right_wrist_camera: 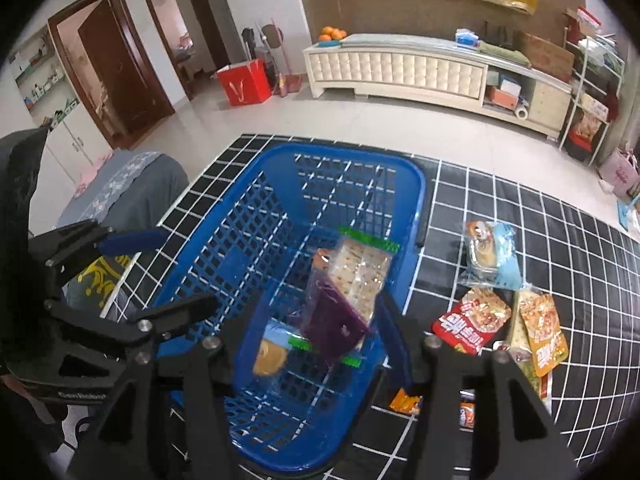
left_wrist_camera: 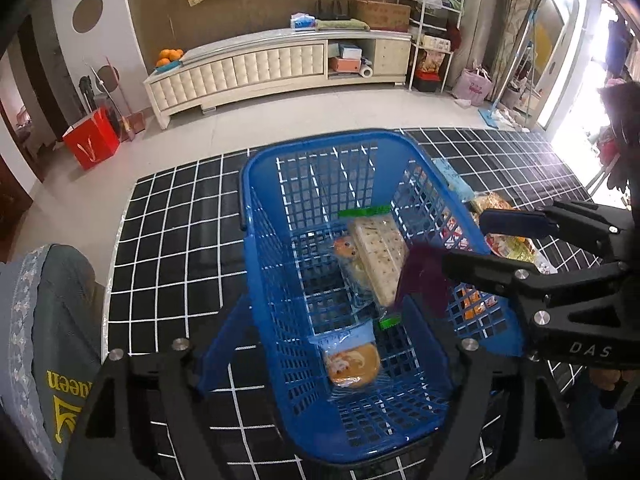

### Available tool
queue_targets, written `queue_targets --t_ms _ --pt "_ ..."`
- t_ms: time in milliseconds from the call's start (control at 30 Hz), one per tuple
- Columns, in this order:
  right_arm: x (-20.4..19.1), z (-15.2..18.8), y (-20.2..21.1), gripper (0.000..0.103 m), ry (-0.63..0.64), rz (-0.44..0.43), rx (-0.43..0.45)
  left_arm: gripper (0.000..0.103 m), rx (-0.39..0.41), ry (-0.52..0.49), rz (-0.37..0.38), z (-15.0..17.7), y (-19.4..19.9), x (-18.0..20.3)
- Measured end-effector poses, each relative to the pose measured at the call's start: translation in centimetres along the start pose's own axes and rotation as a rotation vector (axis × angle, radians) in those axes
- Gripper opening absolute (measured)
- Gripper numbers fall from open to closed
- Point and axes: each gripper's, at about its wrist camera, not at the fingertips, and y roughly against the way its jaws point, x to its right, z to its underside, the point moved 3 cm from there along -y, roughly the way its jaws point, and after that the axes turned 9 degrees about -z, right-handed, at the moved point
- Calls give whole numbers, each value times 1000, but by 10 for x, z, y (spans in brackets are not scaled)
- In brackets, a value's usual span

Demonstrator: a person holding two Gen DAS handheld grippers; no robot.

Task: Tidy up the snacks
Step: 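Lower the bread bag and purple chip bag into the basket and open both grippers, then withdraw both grippers from the basket toward the remaining snacks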

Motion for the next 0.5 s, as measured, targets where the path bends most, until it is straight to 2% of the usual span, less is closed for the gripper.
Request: queue_targets --t_ms 100,200,500 --pt "3 0 8 81 -16 10 20 77 3 18 -3 1 5 -4" --pt "7 0 19 90 -36 10 40 77 3 29 -11 2 9 -5" --pt "17 11 58 90 -63 54 89 77 24 13 5 -2 29 23"
